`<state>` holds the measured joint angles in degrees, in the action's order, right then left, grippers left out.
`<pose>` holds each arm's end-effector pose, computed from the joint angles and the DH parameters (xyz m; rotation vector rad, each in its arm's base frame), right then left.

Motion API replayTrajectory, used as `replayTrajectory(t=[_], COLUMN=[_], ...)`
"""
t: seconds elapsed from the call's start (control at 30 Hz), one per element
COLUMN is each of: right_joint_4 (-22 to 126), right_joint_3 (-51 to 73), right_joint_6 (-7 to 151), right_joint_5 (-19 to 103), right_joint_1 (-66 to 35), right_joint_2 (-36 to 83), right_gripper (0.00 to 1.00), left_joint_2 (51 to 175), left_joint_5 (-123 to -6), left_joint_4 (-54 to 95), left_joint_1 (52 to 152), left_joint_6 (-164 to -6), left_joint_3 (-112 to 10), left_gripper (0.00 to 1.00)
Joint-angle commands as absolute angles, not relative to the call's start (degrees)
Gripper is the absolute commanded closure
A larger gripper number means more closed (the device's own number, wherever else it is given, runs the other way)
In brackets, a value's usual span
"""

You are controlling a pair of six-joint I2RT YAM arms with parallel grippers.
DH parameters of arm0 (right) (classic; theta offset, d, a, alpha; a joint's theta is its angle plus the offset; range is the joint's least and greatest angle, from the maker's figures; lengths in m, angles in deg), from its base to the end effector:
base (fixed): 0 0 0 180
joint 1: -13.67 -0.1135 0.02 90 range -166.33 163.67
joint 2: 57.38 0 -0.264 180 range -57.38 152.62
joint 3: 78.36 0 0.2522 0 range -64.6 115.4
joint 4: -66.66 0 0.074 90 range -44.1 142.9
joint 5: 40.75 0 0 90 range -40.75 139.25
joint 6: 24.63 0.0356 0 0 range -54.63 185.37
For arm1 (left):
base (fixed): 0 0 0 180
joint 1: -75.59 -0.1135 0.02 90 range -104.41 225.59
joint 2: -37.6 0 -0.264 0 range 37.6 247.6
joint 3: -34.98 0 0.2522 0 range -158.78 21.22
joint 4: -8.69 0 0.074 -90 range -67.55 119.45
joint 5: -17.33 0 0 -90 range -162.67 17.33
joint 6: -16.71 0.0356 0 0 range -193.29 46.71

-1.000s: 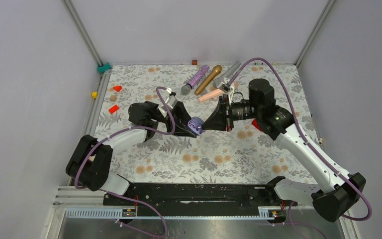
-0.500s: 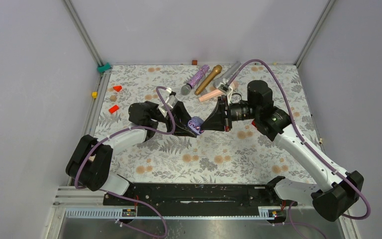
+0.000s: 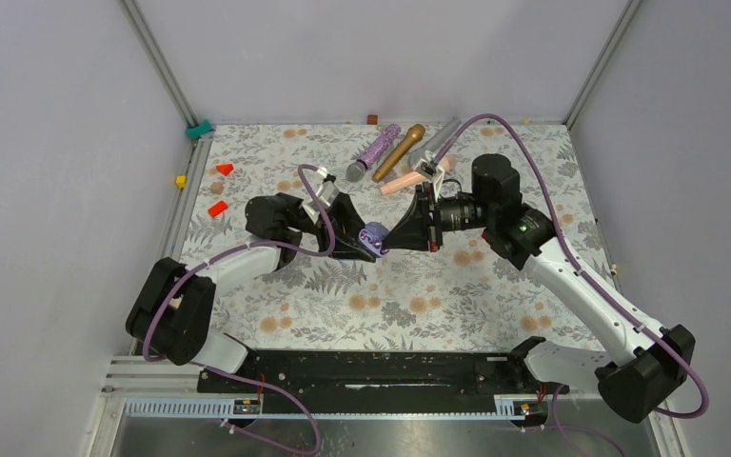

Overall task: Insert the wireless bluetooth earbuds into the charging case
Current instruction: Place the earbud in the charging case.

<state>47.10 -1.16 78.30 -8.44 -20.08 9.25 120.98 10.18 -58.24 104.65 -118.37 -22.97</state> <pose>0.1954 0.1667 0.3876 -1.0958 1.5303 1.4376 0.2242 -0.1650 0.3194 1.4147 0.9926 -1.6047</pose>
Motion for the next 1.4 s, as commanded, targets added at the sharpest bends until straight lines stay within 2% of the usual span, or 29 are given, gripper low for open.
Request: replayTrajectory(t=[0.0,0.4,0.63,0.7,0.8,1.07,1.23,1.37], right_joint_4=[44.3,39.1,33.9,31.2,26.6,18.9,23.9,27.5], right_joint_3=[-1.8,-0.3,4.0,6.5,10.6,17.0,12.3,8.4], right_joint_6=[73.8,68.0,64.9,63.2,61.1,54.9,55.4,54.5], right_joint_5=[-4.9,-0.9,-0.7,-1.6,-2.7,-1.9,9.3,16.3], right_joint_1=[-21.0,-23.9,-24.4,-24.4,-24.4,-22.7,-22.5,-22.5], right_joint_2=[8.3,9.1,8.8,8.3,7.9,6.1,5.8,6.4], right_gripper=[0.91,0.89,0.67,0.56,0.47,0.43,0.42,0.3], left_joint_2=[118.6,118.4,118.4,118.4,118.5,118.1,117.6,116.7], left_joint_5=[8.5,8.4,8.5,8.5,8.5,8.8,9.8,10.6], left_joint_4=[-61.5,-61.6,-61.5,-61.5,-61.6,-61.6,-61.5,-61.6], left_joint_1=[104.8,104.5,104.5,104.5,104.5,104.5,104.7,104.7], left_joint_6=[-118.4,-118.5,-118.5,-118.5,-118.5,-118.7,-118.7,-118.3], left_joint_3=[-24.5,-24.3,-24.2,-24.2,-24.4,-24.5,-24.3,-23.8], left_gripper=[0.89,0.89,0.89,0.89,0.88,0.88,0.88,0.88])
